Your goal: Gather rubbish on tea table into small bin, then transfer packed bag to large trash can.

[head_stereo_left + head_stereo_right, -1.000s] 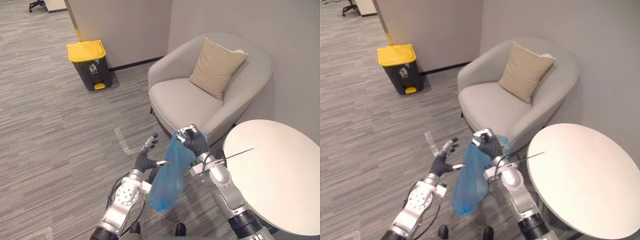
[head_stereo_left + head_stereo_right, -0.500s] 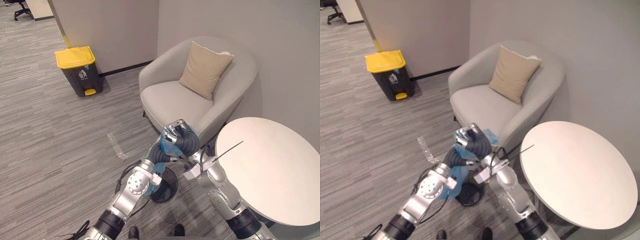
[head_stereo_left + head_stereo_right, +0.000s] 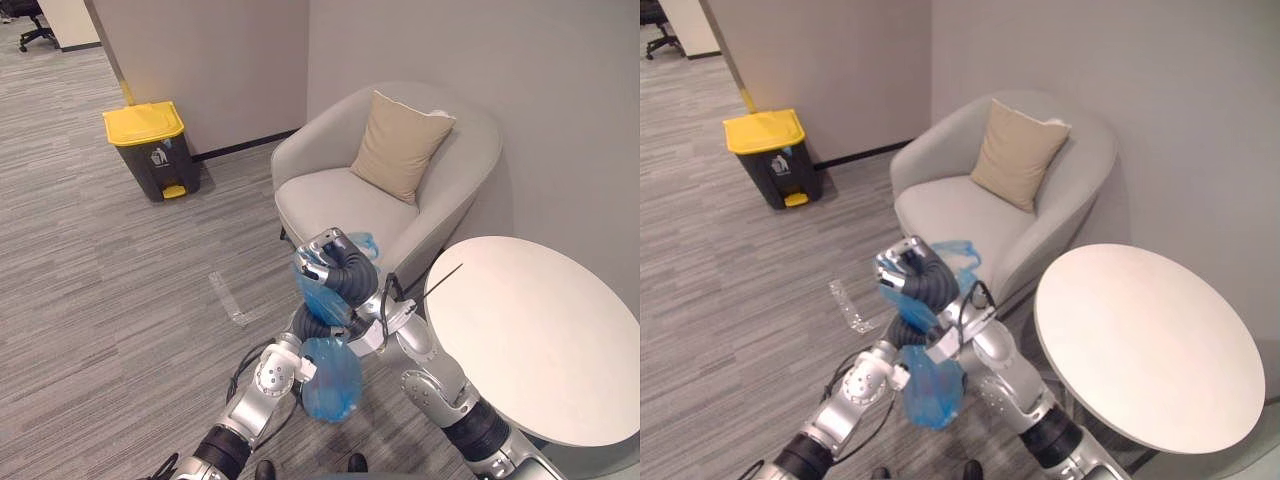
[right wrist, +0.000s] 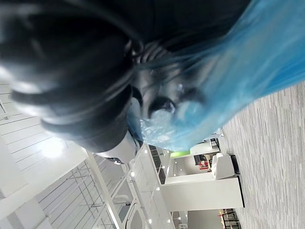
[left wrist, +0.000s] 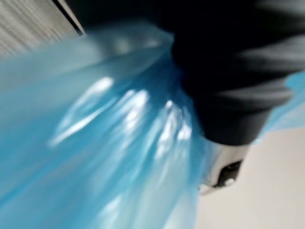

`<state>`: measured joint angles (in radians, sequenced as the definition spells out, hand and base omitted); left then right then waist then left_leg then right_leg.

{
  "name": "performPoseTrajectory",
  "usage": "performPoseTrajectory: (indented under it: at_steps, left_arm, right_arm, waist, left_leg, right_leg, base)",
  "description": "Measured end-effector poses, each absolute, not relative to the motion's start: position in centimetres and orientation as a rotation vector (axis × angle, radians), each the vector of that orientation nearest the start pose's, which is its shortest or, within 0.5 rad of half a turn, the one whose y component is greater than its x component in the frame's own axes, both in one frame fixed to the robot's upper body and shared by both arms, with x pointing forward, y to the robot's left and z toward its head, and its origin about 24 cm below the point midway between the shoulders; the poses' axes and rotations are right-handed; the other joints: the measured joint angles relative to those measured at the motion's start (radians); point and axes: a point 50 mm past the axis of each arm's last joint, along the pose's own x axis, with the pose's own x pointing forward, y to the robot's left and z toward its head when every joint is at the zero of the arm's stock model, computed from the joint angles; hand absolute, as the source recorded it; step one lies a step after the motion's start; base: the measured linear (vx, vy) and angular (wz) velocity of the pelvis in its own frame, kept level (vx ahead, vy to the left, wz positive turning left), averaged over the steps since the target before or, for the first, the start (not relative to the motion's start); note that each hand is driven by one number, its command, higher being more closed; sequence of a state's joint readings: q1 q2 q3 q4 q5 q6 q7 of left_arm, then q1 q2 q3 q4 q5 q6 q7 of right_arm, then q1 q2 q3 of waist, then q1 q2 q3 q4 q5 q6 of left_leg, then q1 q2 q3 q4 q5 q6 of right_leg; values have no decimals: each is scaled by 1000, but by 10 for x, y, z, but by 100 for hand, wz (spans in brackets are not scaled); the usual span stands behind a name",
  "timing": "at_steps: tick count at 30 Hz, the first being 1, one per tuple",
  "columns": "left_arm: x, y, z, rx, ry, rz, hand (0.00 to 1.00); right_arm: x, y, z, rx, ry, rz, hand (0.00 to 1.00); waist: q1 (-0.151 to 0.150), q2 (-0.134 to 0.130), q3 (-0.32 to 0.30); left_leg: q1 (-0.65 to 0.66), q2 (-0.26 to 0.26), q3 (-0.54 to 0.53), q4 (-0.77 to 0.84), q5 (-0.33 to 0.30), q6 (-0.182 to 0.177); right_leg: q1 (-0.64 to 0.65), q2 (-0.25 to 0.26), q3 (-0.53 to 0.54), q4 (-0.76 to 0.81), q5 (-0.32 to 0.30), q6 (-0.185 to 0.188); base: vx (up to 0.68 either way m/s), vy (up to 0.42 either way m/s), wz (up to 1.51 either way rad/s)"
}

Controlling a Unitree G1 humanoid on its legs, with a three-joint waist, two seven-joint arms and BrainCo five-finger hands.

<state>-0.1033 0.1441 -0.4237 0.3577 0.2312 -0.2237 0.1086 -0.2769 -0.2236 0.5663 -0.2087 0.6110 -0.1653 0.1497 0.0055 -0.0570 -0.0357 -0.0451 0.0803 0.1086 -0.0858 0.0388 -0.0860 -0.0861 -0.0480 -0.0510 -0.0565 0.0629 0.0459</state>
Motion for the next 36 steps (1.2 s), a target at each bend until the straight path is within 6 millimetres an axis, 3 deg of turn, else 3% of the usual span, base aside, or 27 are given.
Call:
performPoseTrajectory:
  at_steps: [9, 10, 19, 27, 36]
  left_arm:
    - [245, 86, -9, 356, 29, -357, 100]
    - [244, 88, -11, 347, 40, -349, 100]
    - [237, 101, -17, 284, 95, -270, 100]
    - [237, 117, -6, 197, 61, -146, 100]
    - [229, 136, -14, 181, 101, -44, 100]
  right_arm:
    - [239, -32, 144, 415, -392, 848, 100]
    - [238, -34, 142, 417, -385, 841, 0]
    - [235, -51, 124, 315, -383, 721, 0]
    - [234, -80, 114, -153, -491, 495, 0]
    - [230, -112, 104, -397, -508, 269, 0]
  waist:
    - [-5, 0, 0]
    - [-5, 0, 0]
    - [-6, 0, 0]
    - [-5, 2, 0]
    - [-3, 7, 1]
  left_leg:
    - [1, 0, 2, -1, 0, 0]
    - [2, 0, 2, -1, 0, 0]
    - [11, 0, 2, -6, 0, 0]
    - [22, -5, -5, -17, 2, 3]
    - [29, -11, -7, -17, 2, 3]
  right_leg:
    - [-1, 0, 4, 0, 0, 0]
    - [-1, 0, 5, 0, 0, 0]
    - [7, -1, 5, 0, 0, 1]
    - [15, -4, -3, 1, -6, 8]
    - [16, -11, -7, 18, -17, 16]
  base:
    - [0, 0, 0]
    - [0, 0, 0]
    - [0, 0, 0]
    - [0, 0, 2]
    - [0, 0, 0]
